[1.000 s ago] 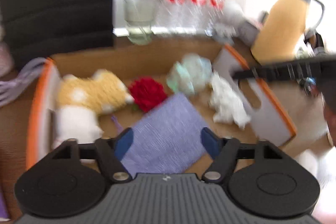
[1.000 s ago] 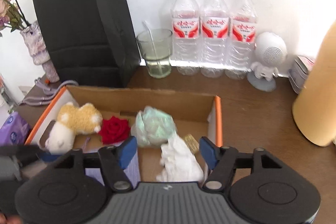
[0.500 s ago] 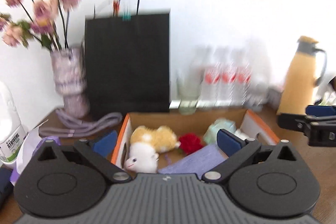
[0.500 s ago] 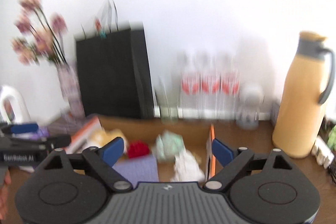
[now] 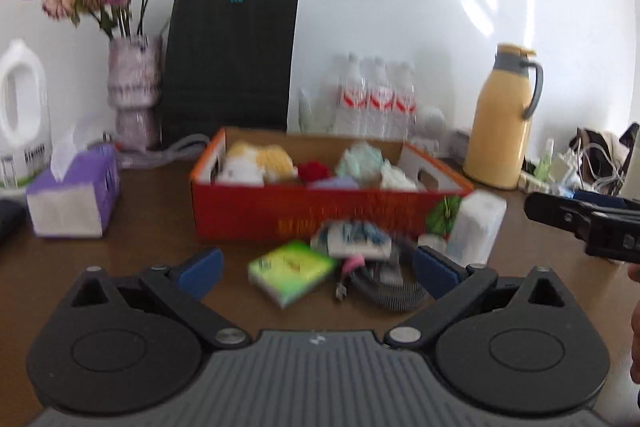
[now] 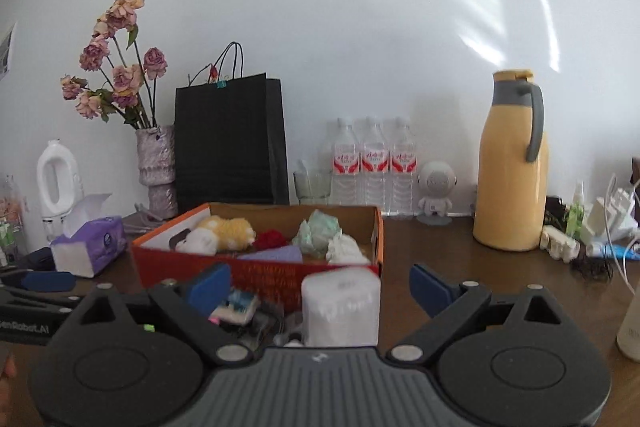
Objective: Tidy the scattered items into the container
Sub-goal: 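Move both tools back toward the remaining items beside the box, then grasp the blue-white plastic wrapper with the left tool while the right tool grasps a small white piece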
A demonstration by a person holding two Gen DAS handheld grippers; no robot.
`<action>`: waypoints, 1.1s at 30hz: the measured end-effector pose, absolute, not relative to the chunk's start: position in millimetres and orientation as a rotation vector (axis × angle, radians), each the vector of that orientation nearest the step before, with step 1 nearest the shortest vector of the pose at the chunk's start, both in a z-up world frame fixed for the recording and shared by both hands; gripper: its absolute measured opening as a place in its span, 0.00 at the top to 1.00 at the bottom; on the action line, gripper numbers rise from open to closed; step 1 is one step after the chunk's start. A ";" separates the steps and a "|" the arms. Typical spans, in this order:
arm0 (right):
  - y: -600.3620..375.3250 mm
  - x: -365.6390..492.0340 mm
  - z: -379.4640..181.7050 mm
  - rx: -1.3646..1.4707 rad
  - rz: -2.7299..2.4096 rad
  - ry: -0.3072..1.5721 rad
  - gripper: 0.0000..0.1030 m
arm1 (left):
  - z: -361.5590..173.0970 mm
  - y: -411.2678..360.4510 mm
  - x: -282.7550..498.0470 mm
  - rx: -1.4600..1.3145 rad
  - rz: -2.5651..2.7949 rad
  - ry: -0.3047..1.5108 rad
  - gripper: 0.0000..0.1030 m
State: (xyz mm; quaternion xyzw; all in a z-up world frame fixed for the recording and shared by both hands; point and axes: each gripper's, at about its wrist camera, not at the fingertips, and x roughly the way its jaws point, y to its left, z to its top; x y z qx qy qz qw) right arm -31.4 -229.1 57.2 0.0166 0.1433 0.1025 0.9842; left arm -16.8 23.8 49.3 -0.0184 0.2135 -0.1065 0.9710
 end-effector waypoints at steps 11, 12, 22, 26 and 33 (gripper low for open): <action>-217.0 3.0 21.2 -0.033 0.281 0.512 0.60 | 31.9 -2.5 111.6 -0.056 -0.244 0.623 0.40; -213.0 8.2 19.8 -0.045 0.299 0.520 0.61 | 28.4 -4.5 119.9 -0.058 -0.260 0.640 0.43; -183.5 55.6 3.9 -0.109 0.276 0.565 0.67 | 46.1 12.1 102.2 -0.200 -0.340 0.581 0.83; -189.7 59.4 1.2 -0.096 0.252 0.590 0.66 | 59.2 26.6 80.5 -0.222 -0.315 0.521 0.83; -192.4 65.7 -2.8 -0.075 0.253 0.639 0.89 | 58.3 39.5 68.0 -0.229 -0.272 0.525 0.83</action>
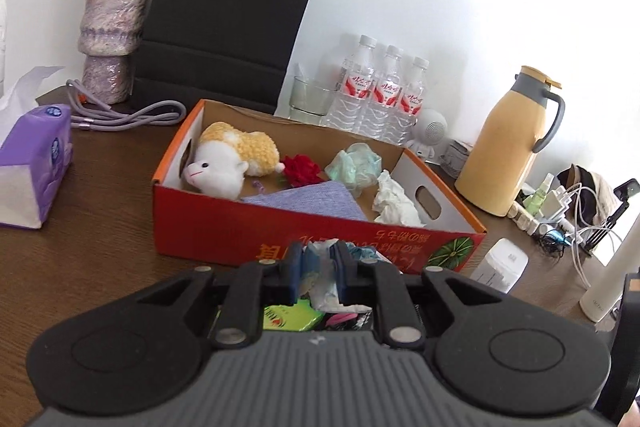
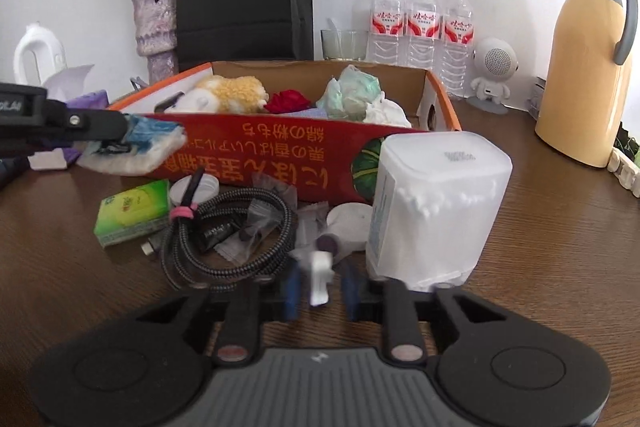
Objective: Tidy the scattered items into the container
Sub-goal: 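Grasp the blue-white plastic wrapper with the left tool while the right tool grasps a small white piece, then carry the wrapper and white piece over the box and open both tools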
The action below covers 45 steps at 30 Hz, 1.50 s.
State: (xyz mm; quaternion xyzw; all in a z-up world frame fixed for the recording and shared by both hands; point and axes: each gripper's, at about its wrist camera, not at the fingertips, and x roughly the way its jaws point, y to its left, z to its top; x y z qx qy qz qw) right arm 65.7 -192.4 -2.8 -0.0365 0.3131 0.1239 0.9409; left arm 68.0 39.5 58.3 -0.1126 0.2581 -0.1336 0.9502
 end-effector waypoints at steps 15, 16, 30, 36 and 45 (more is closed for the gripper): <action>-213.4 -44.7 54.5 0.007 0.252 0.441 0.90 | 69.6 31.2 -45.1 -0.147 -0.221 0.396 0.84; -213.3 -53.7 55.0 0.015 0.248 0.439 0.90 | 69.3 29.8 -51.0 -0.145 -0.213 0.397 0.84; -219.5 -49.5 77.8 0.032 0.275 0.350 0.90 | 92.1 30.3 -36.5 -0.164 -0.215 0.357 0.85; -234.6 65.2 131.1 0.026 0.324 0.374 0.90 | 125.2 33.7 85.8 -0.127 -0.212 0.380 0.85; -220.2 272.5 117.9 0.052 0.380 0.789 0.90 | 88.9 -3.2 266.1 -0.036 -0.238 0.688 0.85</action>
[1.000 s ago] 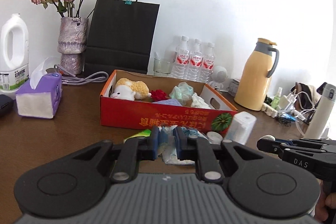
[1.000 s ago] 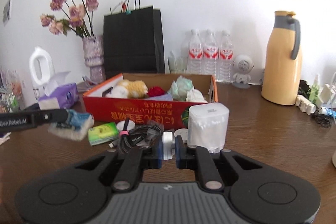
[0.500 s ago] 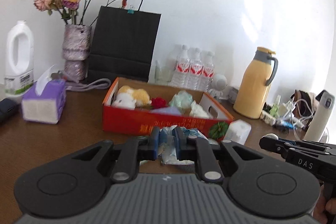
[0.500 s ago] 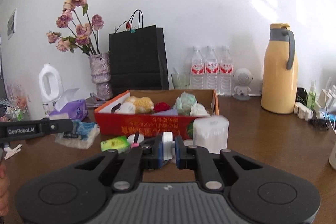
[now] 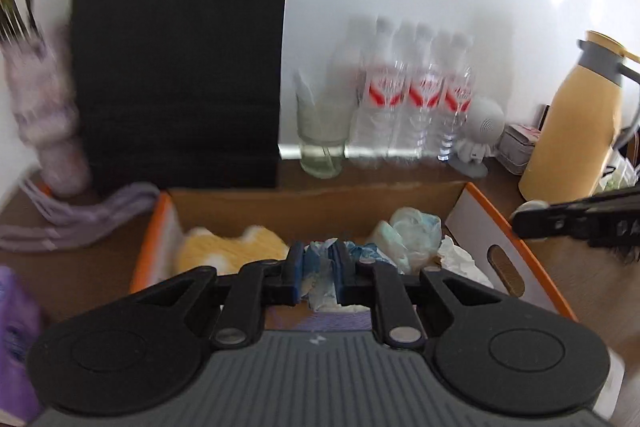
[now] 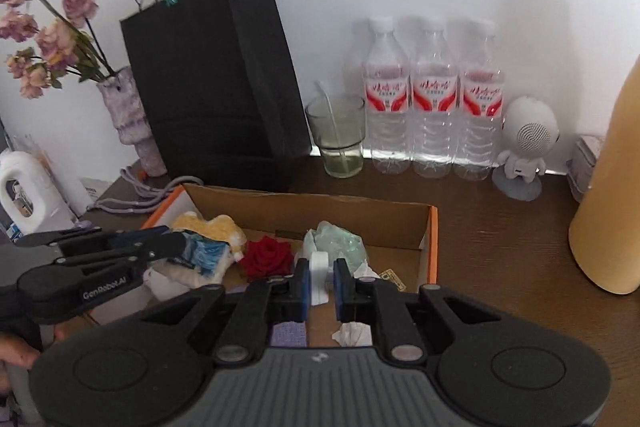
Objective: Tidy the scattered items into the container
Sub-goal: 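Carry the wrapper and white piece over the box and open both tools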
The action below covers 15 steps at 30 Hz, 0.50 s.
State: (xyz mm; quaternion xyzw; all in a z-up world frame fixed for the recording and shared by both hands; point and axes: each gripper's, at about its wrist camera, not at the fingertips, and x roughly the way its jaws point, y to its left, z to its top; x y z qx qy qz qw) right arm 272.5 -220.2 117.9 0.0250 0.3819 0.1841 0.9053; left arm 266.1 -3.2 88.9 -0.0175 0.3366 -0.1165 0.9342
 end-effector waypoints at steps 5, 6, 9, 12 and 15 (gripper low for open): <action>-181.4 309.4 65.4 -0.063 0.405 0.972 0.89 | 58.6 -14.3 296.6 0.035 -0.169 0.775 0.78; -175.0 313.4 58.0 -0.094 0.398 0.991 0.89 | 54.9 -14.6 299.0 0.038 -0.166 0.787 0.60; -169.9 322.8 46.5 -0.114 0.367 1.028 0.80 | 53.3 -14.1 294.5 0.032 -0.213 0.784 0.40; -183.6 324.7 52.5 -0.035 0.357 1.027 0.57 | 63.9 -9.8 291.8 0.010 -0.208 0.783 0.36; -196.2 318.0 73.1 -0.012 0.335 0.995 0.56 | 81.8 -2.5 289.5 -0.017 -0.182 0.776 0.30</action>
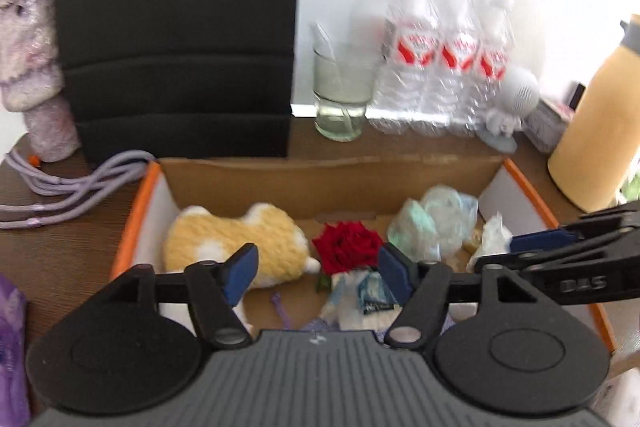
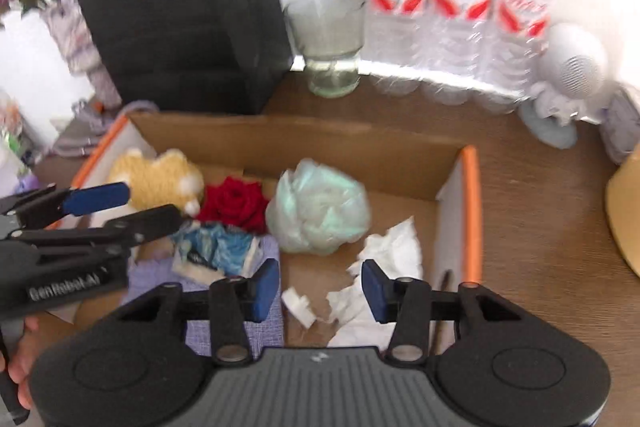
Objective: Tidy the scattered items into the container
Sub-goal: 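Carry the wrapper and white piece over the box and open both tools, then move both tools back to the items in front of the box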
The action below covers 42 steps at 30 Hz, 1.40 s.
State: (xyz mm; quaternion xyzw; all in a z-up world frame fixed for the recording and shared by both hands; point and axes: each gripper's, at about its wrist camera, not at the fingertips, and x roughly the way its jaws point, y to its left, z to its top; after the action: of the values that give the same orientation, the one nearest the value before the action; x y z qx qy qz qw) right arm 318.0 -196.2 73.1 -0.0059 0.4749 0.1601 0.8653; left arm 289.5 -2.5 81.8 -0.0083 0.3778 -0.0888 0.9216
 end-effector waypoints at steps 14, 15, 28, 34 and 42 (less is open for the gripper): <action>-201.9 252.6 133.9 -0.074 0.271 0.963 0.26 | 131.3 -6.5 229.2 0.080 -0.112 0.845 0.00; -199.4 244.4 135.3 -0.073 0.272 0.943 0.24 | 132.4 -7.0 221.8 0.077 -0.111 0.837 0.00; -194.4 129.0 121.3 -0.036 0.285 0.445 0.17 | 124.1 2.1 132.7 -0.023 -0.078 0.484 0.00; -195.0 124.0 123.2 -0.022 0.278 0.428 0.17 | 122.4 10.6 128.7 -0.042 -0.062 0.484 0.00; -199.8 96.9 114.7 -0.012 0.249 0.402 0.17 | 115.3 8.0 96.4 0.034 -0.043 0.420 0.00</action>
State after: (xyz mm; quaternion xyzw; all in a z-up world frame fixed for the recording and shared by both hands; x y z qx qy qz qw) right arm 96.9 -199.8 114.7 -0.0059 0.1991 0.1232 0.9722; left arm 96.4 8.0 115.3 0.0170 0.2086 -0.0211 0.9776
